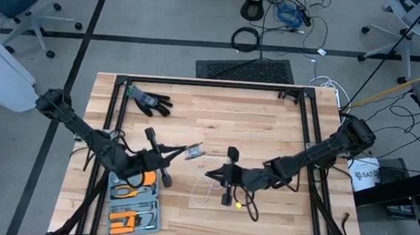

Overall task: Coil cords
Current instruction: Uncoil the white cable wire from the spool

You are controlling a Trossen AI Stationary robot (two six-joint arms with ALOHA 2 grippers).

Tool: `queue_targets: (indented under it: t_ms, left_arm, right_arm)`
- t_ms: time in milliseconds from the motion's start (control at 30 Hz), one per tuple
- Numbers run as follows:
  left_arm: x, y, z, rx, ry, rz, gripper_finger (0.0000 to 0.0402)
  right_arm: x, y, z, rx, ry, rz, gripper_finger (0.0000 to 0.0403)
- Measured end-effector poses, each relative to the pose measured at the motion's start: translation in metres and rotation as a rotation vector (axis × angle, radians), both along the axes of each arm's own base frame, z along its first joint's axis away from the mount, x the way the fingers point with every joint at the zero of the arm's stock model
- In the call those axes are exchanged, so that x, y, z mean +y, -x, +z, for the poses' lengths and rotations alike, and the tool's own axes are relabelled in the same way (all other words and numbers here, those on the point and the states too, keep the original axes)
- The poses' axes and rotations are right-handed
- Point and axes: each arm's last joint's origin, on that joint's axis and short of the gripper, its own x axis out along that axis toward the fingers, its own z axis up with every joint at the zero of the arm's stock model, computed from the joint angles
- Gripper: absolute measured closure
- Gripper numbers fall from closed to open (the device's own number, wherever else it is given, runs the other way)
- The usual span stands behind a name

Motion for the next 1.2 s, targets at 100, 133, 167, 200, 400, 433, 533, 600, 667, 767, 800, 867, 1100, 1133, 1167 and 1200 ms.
queue_targets:
  t_ms: [100, 133, 167, 200, 400, 433, 533, 600, 667, 767, 800, 867, 1100, 1133, 1167, 1200]
  left_arm:
    - [-0.002, 0.001, 0.002, -0.018, 0.005, -0.036, 0.0401]
    - [-0.003, 0.001, 0.002, -0.020, 0.005, -0.045, 0.0401]
    - [-0.003, 0.001, 0.002, -0.022, 0.003, -0.055, 0.0401]
    - [-0.004, 0.002, 0.002, -0.023, 0.001, -0.067, 0.0401]
    - [-0.010, 0.002, 0.001, -0.018, -0.028, -0.175, 0.0401]
    - [-0.011, 0.002, 0.001, -0.016, -0.032, -0.188, 0.0401]
    - [-0.012, 0.003, 0.001, -0.018, -0.038, -0.213, 0.0401]
    - [-0.013, 0.003, 0.001, -0.018, -0.039, -0.221, 0.0401]
    - [-0.013, 0.004, 0.001, -0.015, -0.041, -0.223, 0.0401]
    - [-0.013, 0.004, 0.001, -0.012, -0.036, -0.208, 0.0401]
    - [-0.012, 0.004, 0.001, -0.011, -0.032, -0.192, 0.0401]
    - [-0.012, 0.005, 0.001, -0.009, -0.023, -0.168, 0.0401]
    - [-0.011, 0.008, 0.002, -0.013, 0.050, -0.176, 0.0401]
    - [-0.010, 0.008, 0.002, -0.008, 0.060, -0.177, 0.0401]
    - [-0.009, 0.009, 0.002, -0.014, 0.076, -0.179, 0.0401]
    - [-0.009, 0.010, 0.003, -0.013, 0.081, -0.180, 0.0401]
  right_arm:
    - [-0.004, 0.001, -0.005, 0.052, 0.021, -0.014, 0.0403]
    - [-0.005, 0.001, -0.006, 0.067, 0.025, -0.019, 0.0403]
    - [-0.007, 0.002, -0.007, 0.081, 0.029, -0.024, 0.0403]
    - [-0.008, 0.002, -0.009, 0.097, 0.031, -0.028, 0.0403]
    - [-0.014, 0.005, -0.015, 0.181, 0.049, -0.050, 0.0403]
    - [-0.015, 0.006, -0.017, 0.196, 0.048, -0.057, 0.0403]
    - [-0.017, 0.007, -0.019, 0.228, 0.045, -0.070, 0.0403]
    - [-0.017, 0.008, -0.020, 0.242, 0.049, -0.072, 0.0402]
    - [-0.017, 0.009, -0.021, 0.250, 0.046, -0.075, 0.0399]
    - [-0.018, 0.012, -0.021, 0.276, 0.048, -0.076, 0.0386]
    - [-0.018, 0.014, -0.020, 0.278, 0.048, -0.073, 0.0380]
    - [-0.017, 0.019, -0.017, 0.296, 0.057, -0.062, 0.0364]
    - [-0.010, 0.042, 0.011, 0.235, 0.048, -0.008, 0.0293]
    - [-0.009, 0.043, 0.017, 0.202, 0.044, 0.004, 0.0285]
    - [-0.006, 0.043, 0.021, 0.167, 0.043, 0.019, 0.0279]
    - [-0.004, 0.043, 0.025, 0.129, 0.050, 0.035, 0.0274]
